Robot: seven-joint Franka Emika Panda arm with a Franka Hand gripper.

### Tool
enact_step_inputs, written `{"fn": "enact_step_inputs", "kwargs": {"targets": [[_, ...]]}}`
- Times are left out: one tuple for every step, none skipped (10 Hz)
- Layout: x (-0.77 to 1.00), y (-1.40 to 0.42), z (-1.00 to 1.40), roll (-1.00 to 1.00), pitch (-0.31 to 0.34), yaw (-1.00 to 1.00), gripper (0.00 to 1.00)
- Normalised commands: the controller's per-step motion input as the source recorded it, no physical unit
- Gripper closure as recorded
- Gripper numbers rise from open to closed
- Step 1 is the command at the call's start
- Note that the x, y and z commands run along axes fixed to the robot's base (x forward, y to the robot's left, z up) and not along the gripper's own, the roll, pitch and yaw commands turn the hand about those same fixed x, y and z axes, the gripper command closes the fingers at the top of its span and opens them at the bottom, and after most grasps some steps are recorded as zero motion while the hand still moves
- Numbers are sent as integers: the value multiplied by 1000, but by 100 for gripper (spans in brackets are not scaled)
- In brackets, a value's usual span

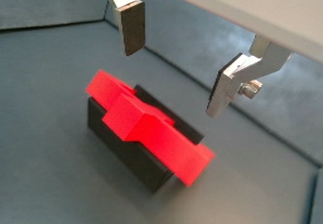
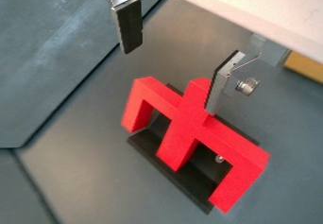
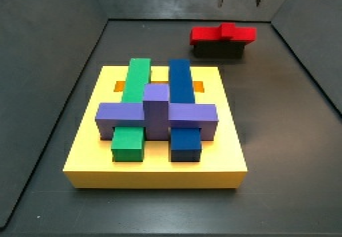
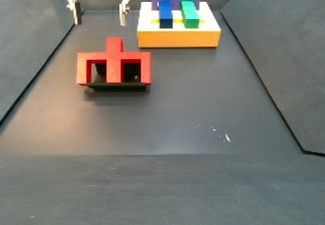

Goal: Pick up the red object. Move up. Place the red object on the fixture. Regrasp the red object. Move to above the board. Insert the red object.
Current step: Regrasp the red object.

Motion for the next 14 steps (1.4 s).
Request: {"fn": "enact_step_inputs", "kwargs": {"targets": [[77, -180, 43, 1000, 0, 109, 0], [80, -206, 40, 1000, 0, 66, 0], [46, -303, 0, 1000, 0, 49, 0], [0, -323, 0, 1000, 0, 109, 0], [0, -300, -37, 1000, 0, 123, 0], [0, -257, -31, 1000, 0, 174, 0], [-57, -111, -249, 1000, 0, 303, 0], [-3, 0, -291, 737, 0, 349, 0], [0, 0, 0, 269, 0, 231, 0], [0, 0, 0, 6, 0, 0, 0], [146, 0, -171, 86, 49, 0, 0], [0, 0, -566, 214, 20, 0, 0], [0, 0, -586, 60, 54, 106, 0], [0, 0, -483, 0, 43, 166, 0]]}}
